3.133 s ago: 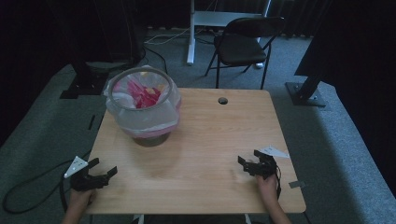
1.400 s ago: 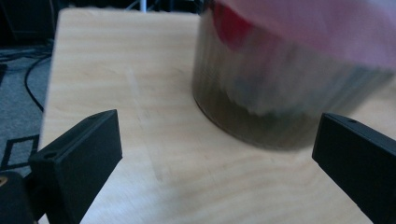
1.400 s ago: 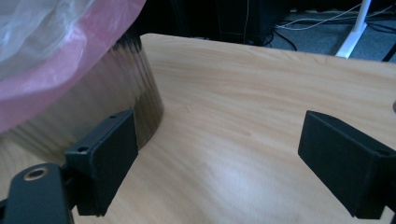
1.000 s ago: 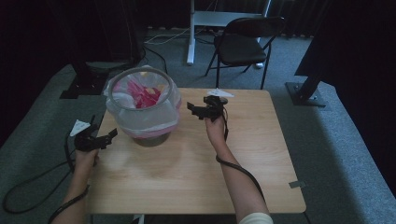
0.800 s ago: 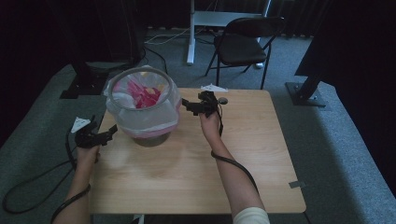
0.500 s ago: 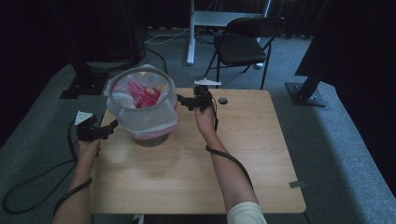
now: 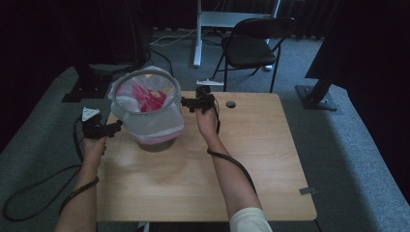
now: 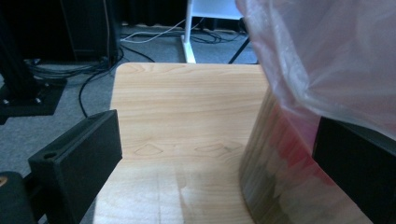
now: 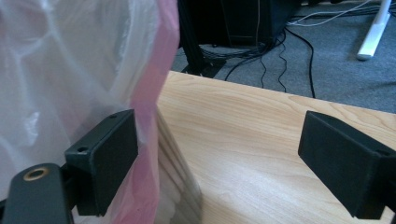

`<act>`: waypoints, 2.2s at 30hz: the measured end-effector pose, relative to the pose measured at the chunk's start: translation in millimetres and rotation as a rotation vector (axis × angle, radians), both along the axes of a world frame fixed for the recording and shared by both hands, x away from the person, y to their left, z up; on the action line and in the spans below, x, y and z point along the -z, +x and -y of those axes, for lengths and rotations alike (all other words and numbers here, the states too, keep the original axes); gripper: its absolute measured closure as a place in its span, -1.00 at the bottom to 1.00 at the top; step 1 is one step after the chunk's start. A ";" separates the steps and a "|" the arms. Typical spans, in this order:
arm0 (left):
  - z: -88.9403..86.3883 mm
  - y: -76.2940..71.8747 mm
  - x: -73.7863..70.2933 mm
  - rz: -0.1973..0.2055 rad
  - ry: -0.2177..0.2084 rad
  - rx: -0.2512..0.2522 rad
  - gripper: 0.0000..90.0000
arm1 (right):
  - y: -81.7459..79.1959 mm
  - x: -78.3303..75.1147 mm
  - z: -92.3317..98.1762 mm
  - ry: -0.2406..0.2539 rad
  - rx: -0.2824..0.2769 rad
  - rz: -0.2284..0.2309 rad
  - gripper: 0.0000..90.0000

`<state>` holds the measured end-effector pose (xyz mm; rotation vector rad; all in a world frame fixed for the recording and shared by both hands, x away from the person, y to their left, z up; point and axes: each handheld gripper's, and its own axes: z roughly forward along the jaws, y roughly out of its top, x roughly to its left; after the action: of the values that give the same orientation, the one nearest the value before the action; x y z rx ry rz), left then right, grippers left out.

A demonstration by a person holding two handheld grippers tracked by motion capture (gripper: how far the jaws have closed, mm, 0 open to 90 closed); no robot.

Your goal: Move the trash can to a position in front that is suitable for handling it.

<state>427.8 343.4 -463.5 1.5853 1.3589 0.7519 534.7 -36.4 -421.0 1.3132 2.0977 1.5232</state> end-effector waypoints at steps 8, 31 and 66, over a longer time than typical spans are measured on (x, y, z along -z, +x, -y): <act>0.8 0.7 1.1 0.002 -0.037 -0.002 -0.96 | -1.3 -2.3 -2.1 -0.012 -0.011 0.015 -0.75; 33.8 9.0 -2.9 -0.016 -0.018 0.113 -0.95 | -5.5 1.4 43.7 0.018 -0.073 0.003 -0.70; 98.7 23.2 -9.0 -0.038 -0.013 0.229 -0.94 | -31.5 -1.2 138.9 0.021 -0.005 0.012 -0.73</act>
<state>450.9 244.7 -454.4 1.7171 1.1807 0.5756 503.2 -175.3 -419.7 1.3031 2.0851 1.5558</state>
